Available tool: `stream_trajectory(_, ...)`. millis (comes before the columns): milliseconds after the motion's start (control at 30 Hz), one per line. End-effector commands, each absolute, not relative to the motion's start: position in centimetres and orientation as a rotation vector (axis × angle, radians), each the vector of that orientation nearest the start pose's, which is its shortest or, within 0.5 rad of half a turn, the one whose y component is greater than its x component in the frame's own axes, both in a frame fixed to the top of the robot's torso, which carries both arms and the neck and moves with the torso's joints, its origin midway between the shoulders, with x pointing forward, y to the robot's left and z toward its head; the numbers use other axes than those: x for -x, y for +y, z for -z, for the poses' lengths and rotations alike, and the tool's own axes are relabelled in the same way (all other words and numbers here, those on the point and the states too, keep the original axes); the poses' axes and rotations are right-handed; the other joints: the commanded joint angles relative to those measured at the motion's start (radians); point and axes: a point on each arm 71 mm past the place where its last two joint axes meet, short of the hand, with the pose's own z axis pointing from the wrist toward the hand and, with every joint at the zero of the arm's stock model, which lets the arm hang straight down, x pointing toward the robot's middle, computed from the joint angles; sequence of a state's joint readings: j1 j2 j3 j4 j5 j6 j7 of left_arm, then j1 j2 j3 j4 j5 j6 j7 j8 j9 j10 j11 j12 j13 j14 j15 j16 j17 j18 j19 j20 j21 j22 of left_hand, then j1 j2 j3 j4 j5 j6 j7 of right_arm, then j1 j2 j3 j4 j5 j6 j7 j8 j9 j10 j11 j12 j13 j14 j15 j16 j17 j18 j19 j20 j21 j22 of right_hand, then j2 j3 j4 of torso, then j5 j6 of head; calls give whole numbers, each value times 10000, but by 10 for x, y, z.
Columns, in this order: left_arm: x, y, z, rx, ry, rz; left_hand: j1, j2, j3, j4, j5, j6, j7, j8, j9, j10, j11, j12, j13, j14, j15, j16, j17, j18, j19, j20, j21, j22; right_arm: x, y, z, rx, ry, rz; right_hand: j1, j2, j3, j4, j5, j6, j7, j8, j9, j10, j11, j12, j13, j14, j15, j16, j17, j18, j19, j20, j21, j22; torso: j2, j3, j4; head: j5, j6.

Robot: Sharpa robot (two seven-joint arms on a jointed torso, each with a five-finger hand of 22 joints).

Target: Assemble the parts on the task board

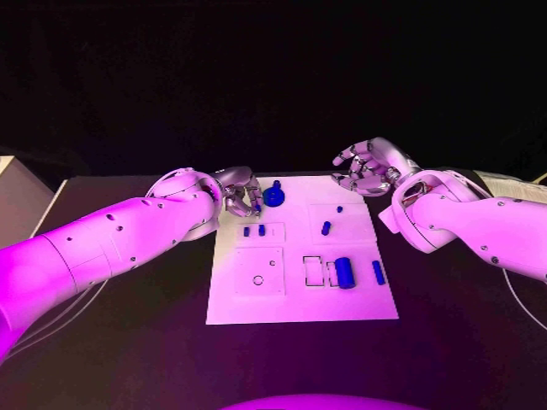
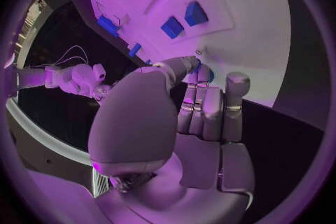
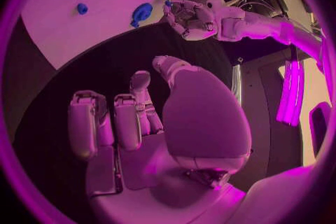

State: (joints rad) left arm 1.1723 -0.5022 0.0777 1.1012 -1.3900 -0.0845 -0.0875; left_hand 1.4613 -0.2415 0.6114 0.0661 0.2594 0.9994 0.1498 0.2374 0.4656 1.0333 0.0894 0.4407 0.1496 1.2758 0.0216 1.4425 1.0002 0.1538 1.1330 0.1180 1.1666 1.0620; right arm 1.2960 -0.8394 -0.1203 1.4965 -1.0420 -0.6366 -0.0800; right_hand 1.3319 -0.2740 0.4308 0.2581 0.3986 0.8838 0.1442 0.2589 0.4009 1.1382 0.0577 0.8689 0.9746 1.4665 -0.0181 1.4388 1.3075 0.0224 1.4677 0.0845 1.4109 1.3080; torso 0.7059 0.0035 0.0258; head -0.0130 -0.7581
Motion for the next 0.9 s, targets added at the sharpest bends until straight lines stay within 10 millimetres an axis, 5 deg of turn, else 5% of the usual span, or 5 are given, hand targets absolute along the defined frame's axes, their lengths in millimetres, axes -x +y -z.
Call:
stream_trajectory(33,-557,141,202,-883,18546,6504,-93,-4,73,2,-23,66,-15,-35,10,67,0,-46,-9,-6,23,28,-8,-119,1,21,-1,-9,-503,-222,155,-3044,14618,-7461,-29,-55,49,13,19,48,-16,42,16,-9,-37,-32,-8,514,-54,-20,632,189,436,-70,-51,1317,2,1,-2,-4,-6)
stream_trajectory(900,-556,141,205,-937,18790,6330,-67,10,106,-46,-24,86,-11,-54,10,128,-2,-125,-16,-77,20,1,-136,-102,-52,23,-44,-61,-503,-222,155,-3039,14620,-7472,-29,-55,49,13,19,48,-16,42,16,-9,-37,-32,-8,514,-54,-20,632,189,436,-70,-51,1317,-4,-7,4,3,-50)
